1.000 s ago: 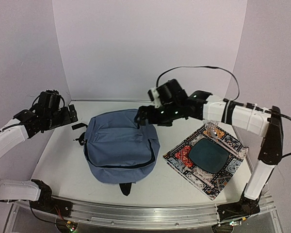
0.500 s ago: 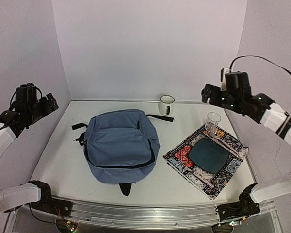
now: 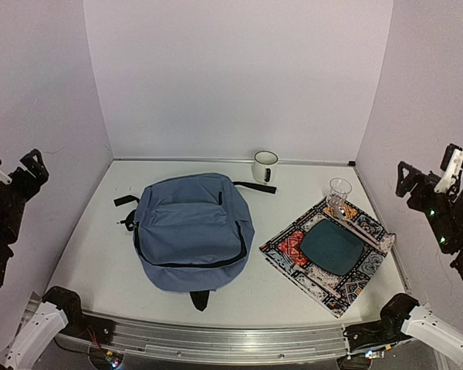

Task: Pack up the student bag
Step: Reset both arms

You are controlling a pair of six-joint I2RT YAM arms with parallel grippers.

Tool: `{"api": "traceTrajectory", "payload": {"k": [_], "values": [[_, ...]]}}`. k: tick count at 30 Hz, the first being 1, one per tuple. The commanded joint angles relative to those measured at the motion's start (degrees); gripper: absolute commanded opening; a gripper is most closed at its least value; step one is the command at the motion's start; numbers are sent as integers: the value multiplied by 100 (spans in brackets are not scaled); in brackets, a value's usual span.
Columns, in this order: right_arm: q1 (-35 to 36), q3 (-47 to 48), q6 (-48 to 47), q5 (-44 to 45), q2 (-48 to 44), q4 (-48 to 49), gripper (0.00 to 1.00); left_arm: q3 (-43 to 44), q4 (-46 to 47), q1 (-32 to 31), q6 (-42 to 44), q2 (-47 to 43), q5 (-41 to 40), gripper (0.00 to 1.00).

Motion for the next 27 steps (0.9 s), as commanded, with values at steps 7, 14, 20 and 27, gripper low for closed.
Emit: {"api": "traceTrajectory", "payload": {"k": [7,14,20,27], "values": [[10,-1180,-586,412,-1100,254,98,-1165,22,14,308,-1276,53,100],[5,-1644,-385,638,-1315,304,98,-1196,16,14,174,-1133,-102,100],[9,-1776,-302,630,-1261,378,98,-1110,-11,16,156,-808,150,100],[12,-1852,-251,635,-1348,399,98,-1067,-63,10,63,-628,-55,100]]}}
